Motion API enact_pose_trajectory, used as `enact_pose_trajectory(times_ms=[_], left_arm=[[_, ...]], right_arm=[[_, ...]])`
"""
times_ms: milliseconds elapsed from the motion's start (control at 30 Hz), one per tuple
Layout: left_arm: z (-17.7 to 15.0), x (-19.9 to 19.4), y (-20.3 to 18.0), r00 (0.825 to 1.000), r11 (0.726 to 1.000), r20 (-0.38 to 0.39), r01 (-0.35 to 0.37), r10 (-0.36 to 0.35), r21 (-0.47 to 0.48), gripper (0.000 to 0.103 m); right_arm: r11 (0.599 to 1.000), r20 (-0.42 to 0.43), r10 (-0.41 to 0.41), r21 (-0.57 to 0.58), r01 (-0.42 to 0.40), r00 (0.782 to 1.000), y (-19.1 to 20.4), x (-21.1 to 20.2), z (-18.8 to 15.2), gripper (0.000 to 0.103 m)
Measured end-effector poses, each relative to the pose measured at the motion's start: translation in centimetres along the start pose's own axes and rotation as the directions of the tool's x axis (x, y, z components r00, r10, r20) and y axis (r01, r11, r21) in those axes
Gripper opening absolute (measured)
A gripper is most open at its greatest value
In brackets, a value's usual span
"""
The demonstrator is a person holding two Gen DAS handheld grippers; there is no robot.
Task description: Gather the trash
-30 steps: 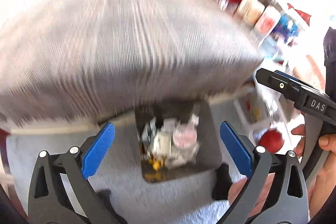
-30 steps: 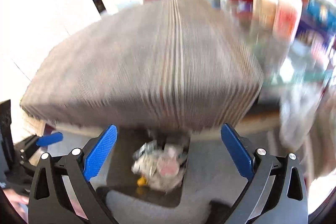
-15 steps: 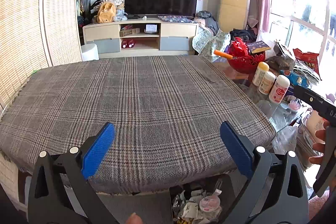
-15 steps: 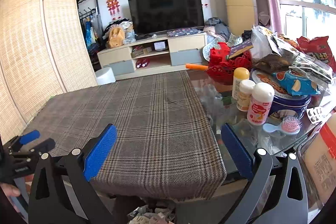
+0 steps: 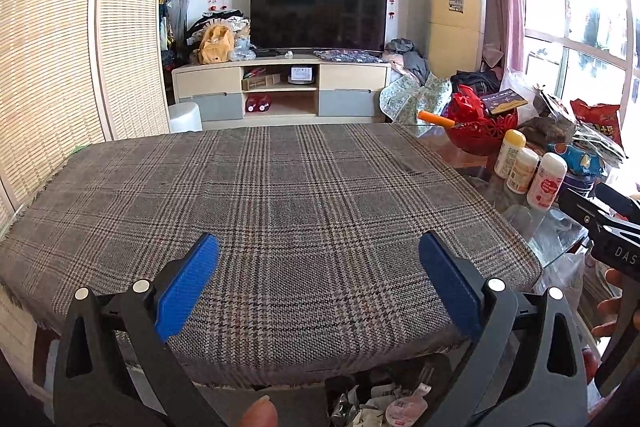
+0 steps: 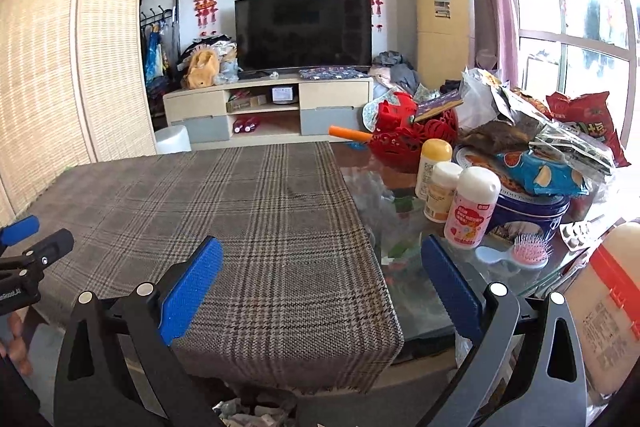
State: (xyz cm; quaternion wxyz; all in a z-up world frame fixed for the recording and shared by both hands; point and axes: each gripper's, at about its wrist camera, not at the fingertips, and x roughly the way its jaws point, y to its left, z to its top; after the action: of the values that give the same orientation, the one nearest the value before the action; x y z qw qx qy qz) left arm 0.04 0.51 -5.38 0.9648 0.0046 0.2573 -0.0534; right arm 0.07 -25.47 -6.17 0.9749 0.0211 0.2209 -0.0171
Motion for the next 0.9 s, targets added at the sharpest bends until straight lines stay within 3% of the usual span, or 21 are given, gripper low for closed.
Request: enact_pose_trajectory(times_ms=[167,900], left_arm=[[-0.27,-0.46,-0.75,0.999,1.000,0.028,-0.023,0.023,0.009,0.095],[-0.74,-0.44,-0.78,1.000,1.000,0.008,-0.026,0.026,0.005,0.095]], right_arm=[[1.000,0.016,-0.007,0.022,0.007,1.000,-0.27,-0.22,-0.08,0.100],[0.998,-0.052,0.018,0.060,-0.015,0.998,0.02,0.72,-0.88,0.100]])
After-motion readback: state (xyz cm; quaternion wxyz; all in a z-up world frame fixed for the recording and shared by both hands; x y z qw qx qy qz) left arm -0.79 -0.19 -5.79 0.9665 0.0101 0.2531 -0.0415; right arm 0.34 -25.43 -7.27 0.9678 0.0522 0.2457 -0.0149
